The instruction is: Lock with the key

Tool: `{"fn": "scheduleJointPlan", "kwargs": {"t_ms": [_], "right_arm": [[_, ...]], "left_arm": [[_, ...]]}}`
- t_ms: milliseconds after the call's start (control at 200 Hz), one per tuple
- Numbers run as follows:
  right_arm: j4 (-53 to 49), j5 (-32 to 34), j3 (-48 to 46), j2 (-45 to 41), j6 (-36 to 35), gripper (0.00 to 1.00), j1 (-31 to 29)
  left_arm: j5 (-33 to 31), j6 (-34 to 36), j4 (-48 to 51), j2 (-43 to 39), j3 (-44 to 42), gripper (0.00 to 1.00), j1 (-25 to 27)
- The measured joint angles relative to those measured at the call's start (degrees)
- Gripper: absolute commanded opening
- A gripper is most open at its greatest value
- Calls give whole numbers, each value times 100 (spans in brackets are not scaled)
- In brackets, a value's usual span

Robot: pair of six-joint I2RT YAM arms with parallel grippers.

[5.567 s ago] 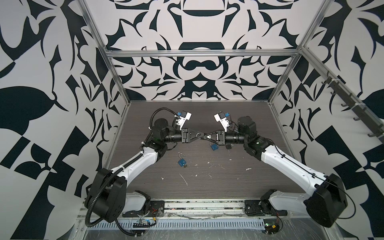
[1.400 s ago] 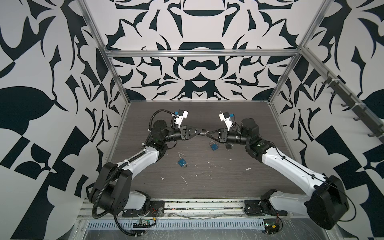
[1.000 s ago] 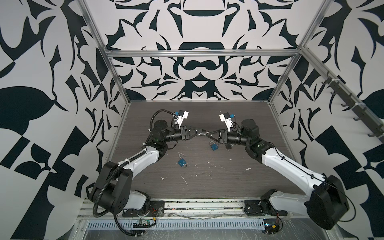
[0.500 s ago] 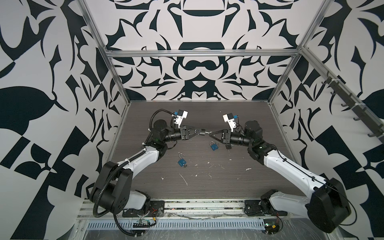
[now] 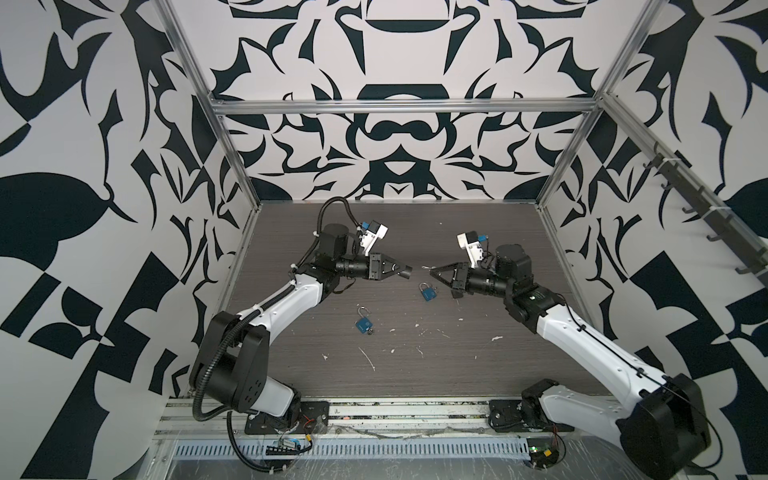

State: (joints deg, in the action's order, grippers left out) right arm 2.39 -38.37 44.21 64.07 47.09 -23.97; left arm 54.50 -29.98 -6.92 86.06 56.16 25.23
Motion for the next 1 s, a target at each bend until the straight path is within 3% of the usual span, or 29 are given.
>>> {"fn": "scheduleJointPlan", "kwargs": {"t_ms": [315,1000], "right_arm": [[-570,479,-79,-81,-291,0,0],[-750,522,-376,-236,-691,0,0]], "left_arm": [[-868,1808,2361,717,791,0,289],[-2227,3560,4529,2973,2625,0,942]]}}
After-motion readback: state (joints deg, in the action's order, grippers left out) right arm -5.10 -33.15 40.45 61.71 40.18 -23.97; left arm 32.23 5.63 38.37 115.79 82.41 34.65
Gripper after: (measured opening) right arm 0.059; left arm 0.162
